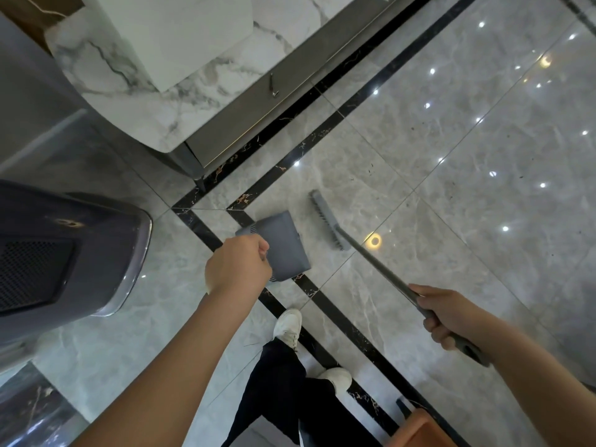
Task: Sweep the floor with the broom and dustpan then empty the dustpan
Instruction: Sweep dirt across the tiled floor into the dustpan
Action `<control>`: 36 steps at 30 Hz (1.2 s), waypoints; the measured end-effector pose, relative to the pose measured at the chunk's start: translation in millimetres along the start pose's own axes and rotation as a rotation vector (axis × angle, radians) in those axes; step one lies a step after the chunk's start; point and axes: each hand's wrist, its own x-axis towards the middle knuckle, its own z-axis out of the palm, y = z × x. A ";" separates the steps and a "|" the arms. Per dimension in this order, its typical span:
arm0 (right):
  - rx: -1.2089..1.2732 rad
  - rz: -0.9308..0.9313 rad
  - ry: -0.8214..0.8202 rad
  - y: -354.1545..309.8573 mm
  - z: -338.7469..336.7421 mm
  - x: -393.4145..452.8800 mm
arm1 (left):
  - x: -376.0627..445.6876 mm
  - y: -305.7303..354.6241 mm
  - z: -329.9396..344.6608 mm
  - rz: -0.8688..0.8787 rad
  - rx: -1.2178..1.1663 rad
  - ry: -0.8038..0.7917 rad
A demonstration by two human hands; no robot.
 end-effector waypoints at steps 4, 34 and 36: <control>-0.002 0.027 -0.117 3.7 27.0 9.4 | -0.6 -1.0 -1.2 0.000 0.006 0.008; 0.154 -0.007 -0.070 13.8 15.6 -16.2 | -26.5 -44.4 -15.9 -0.027 -0.037 0.000; 0.119 -0.031 -0.003 14.9 16.9 -11.4 | -35.8 -63.5 -20.2 -0.047 -0.078 0.000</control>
